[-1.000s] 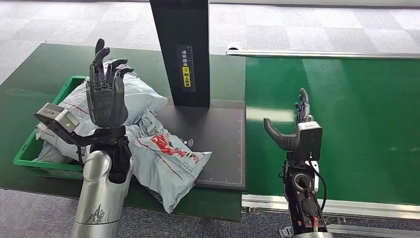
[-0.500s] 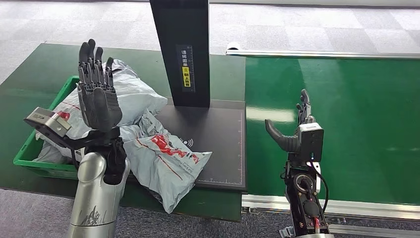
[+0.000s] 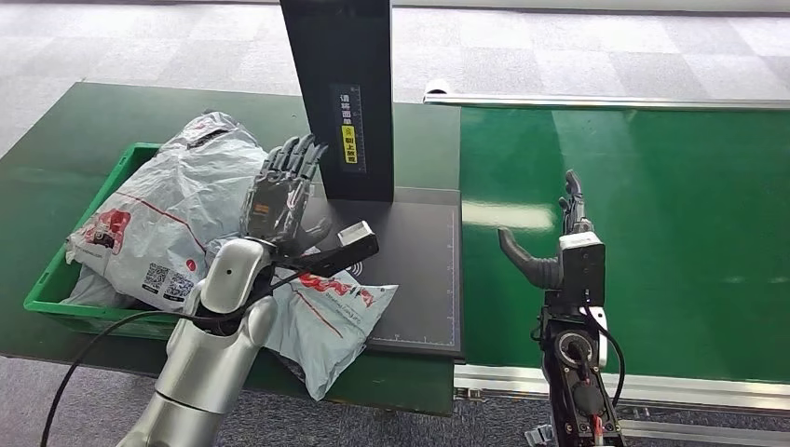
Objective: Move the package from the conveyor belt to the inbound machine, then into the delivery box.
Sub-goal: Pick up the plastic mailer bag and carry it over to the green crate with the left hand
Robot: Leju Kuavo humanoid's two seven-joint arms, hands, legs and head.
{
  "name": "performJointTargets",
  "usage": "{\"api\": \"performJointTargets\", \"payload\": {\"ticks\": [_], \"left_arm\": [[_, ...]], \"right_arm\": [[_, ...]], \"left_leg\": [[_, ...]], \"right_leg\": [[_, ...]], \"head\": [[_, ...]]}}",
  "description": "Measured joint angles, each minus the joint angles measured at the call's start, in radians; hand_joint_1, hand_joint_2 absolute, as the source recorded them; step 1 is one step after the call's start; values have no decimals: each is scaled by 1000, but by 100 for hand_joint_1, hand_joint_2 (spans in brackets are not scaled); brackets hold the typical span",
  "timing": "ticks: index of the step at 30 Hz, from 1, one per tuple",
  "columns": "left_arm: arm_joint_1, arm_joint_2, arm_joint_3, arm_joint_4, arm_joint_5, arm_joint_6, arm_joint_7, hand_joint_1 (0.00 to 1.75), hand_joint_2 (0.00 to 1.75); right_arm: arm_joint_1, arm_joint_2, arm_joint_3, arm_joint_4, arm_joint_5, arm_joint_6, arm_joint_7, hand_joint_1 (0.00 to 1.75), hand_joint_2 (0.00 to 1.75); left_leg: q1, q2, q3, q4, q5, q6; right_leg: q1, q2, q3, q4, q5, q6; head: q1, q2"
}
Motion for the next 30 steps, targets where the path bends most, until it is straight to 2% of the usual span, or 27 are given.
{"api": "performJointTargets", "payload": {"ticks": [2,6,10,17,22,30], "left_arm": [[-7,4,-10,61,-18,-51,19,0,175],[-5,13,-14,125,206,-98,24,0,175],[6,24,-11,133,276,-115,25,0,175],[61,54,25,39,348,-162,77,0,175],[96,74,41,-36,364,-216,81,0,175],[103,89,41,-37,337,-272,108,0,175]], "right_arm": [[9,0,-8,-8,7,6,3,0,175],[23,0,-20,-19,13,14,6,0,175],[33,0,-21,-24,17,19,8,0,175],[52,-1,-27,-42,20,13,10,0,175],[52,-3,-33,-44,21,13,12,0,175],[42,-3,-34,-44,21,13,19,0,175]], "left_leg": [[0,0,0,0,0,0],[0,0,-1,0,0,0],[0,0,-1,0,0,0],[0,0,-1,0,0,0],[0,-1,-1,0,0,0],[0,-1,-1,0,0,0]], "right_leg": [[0,0,0,0,0,0],[0,0,-1,0,0,0],[0,0,-1,0,-1,0],[0,0,-1,0,-1,0],[0,0,-1,0,-1,0],[0,0,-1,0,-1,0]], "head": [[0,0],[0,0],[0,0],[0,0],[0,0],[0,0]]}}
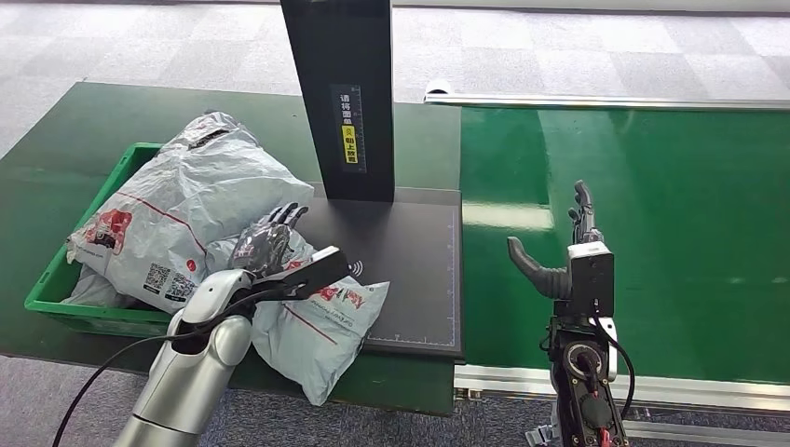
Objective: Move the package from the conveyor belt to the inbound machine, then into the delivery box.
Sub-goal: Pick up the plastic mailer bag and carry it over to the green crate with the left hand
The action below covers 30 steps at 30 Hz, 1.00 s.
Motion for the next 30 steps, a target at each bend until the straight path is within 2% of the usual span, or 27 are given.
{"api": "performJointTargets", "payload": {"ticks": [4,5,8,9,10,19,25,30], "left_arm": [[0,2,-1,12,-13,-9,2,1,175],[0,2,-2,18,-15,-16,-5,14,175],[1,5,-15,38,-11,-43,-45,140,175],[1,6,-24,46,-8,-51,-59,170,175],[1,6,-34,56,-5,-57,-70,175,175],[1,14,-116,131,-10,-49,-86,175,175],[3,19,-129,141,-11,-26,-76,175,175],[12,23,-125,141,-25,31,-43,175,175]], "right_arm": [[-1,0,0,0,0,0,1,0,175],[-3,0,0,1,1,1,2,0,175],[-17,0,0,8,1,5,6,0,175],[-25,0,0,12,1,6,7,0,175],[-33,0,0,17,1,8,8,0,175],[-67,5,3,52,-2,15,10,0,175],[-69,6,8,58,-3,15,10,0,175],[-69,6,11,59,-4,16,9,0,175]], "left_leg": [[0,0,0,0,0,0],[0,0,0,0,0,0],[0,0,0,0,0,0],[0,0,0,0,0,0],[0,0,0,0,0,0],[0,-2,0,0,0,0],[0,-2,0,0,0,0],[0,-2,0,0,0,0]], "right_leg": [[0,0,0,0,0,0],[0,0,0,0,0,0],[0,0,0,0,0,0],[0,0,0,0,0,0],[0,0,0,0,0,0],[0,0,1,0,0,0],[0,0,1,0,0,0],[0,0,1,0,0,0]], "head": [[0,0],[0,0],[0,0],[0,0],[0,0],[0,0],[0,0],[0,0]]}}
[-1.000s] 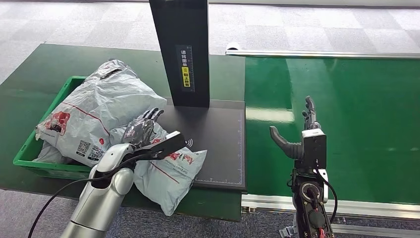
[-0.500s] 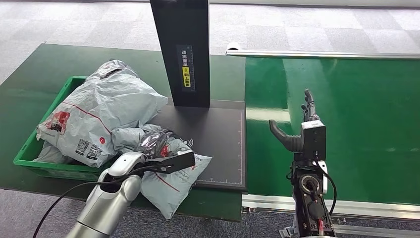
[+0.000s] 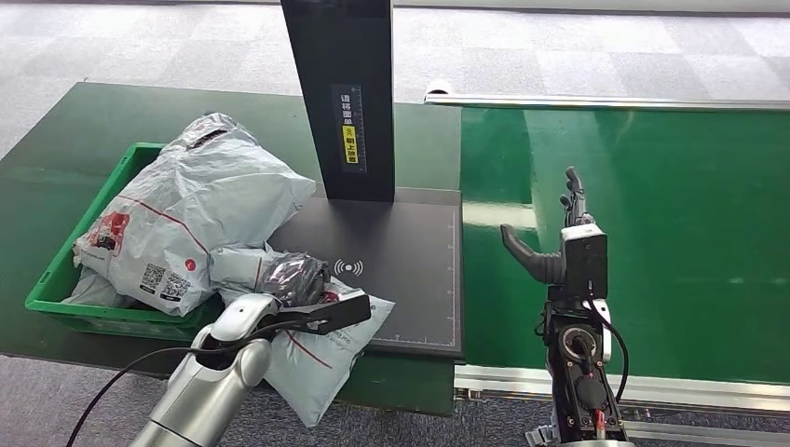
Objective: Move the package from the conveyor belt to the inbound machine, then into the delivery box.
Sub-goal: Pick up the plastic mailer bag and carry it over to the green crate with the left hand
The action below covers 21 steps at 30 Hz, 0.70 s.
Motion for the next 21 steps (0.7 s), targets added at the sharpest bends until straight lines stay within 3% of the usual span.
{"api": "performJointTargets", "payload": {"ticks": [13,19,21], "left_arm": [[35,4,33,-78,42,329,-141,175,175],[63,3,52,-185,112,597,-223,175,175],[71,3,57,-219,124,646,-237,175,175]], "right_arm": [[-2,-3,39,55,17,74,53,0,175],[-15,-7,68,90,18,88,54,0,175],[-21,-8,77,99,18,89,54,0,175]], "left_leg": [[0,0,-1,0,0,0],[0,0,-1,0,0,0],[0,0,-1,0,0,0]], "right_leg": [[0,0,-1,0,0,0],[0,0,-1,0,0,0],[0,0,-1,0,0,0]], "head": [[0,0],[0,0],[0,0]]}}
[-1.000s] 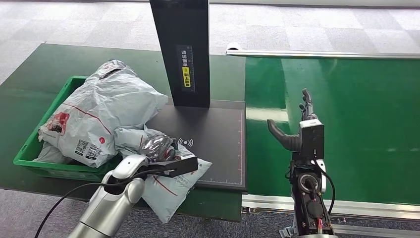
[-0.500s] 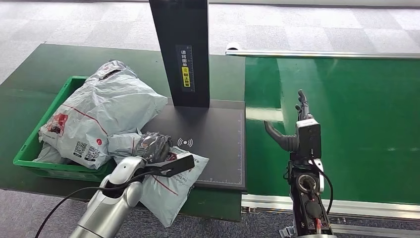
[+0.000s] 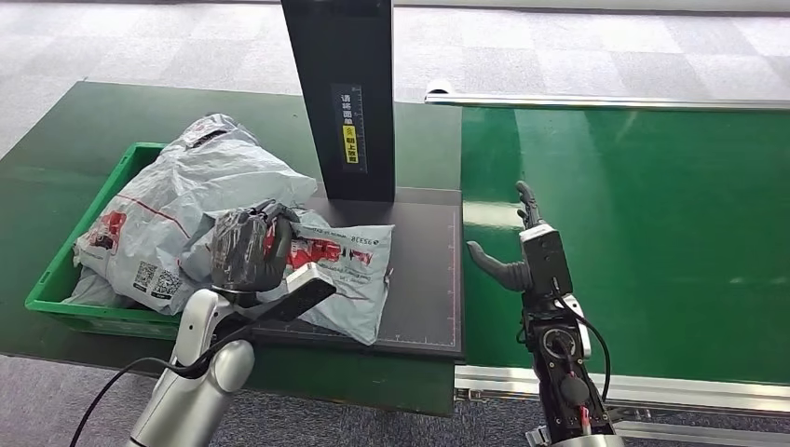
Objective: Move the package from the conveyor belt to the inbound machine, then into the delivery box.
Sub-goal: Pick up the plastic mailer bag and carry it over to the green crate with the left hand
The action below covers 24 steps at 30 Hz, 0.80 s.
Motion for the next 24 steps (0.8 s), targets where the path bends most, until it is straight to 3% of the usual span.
{"api": "performJointTargets", "payload": {"ticks": [11,16,20,24], "left_arm": [[22,0,8,-66,12,20,-14,175,175],[33,-1,8,-95,78,117,-86,175,175],[46,-45,62,-162,85,188,-258,175,175],[21,-151,251,-211,47,194,-454,175,175]], "right_arm": [[-18,-4,18,31,0,0,0,0,175],[-29,-5,22,47,-8,-2,-7,0,175],[-41,-6,27,69,-14,-8,-22,0,175],[-44,-6,37,90,-15,-16,-35,0,175]], "left_leg": [[0,0,0,0,0,0],[0,0,0,0,0,0],[0,0,0,0,0,0],[0,0,0,0,0,0]], "right_leg": [[0,0,0,0,0,0],[0,0,0,0,0,0],[0,0,0,0,0,0],[0,0,0,0,0,0]], "head": [[0,0],[0,0],[0,0],[0,0]]}}
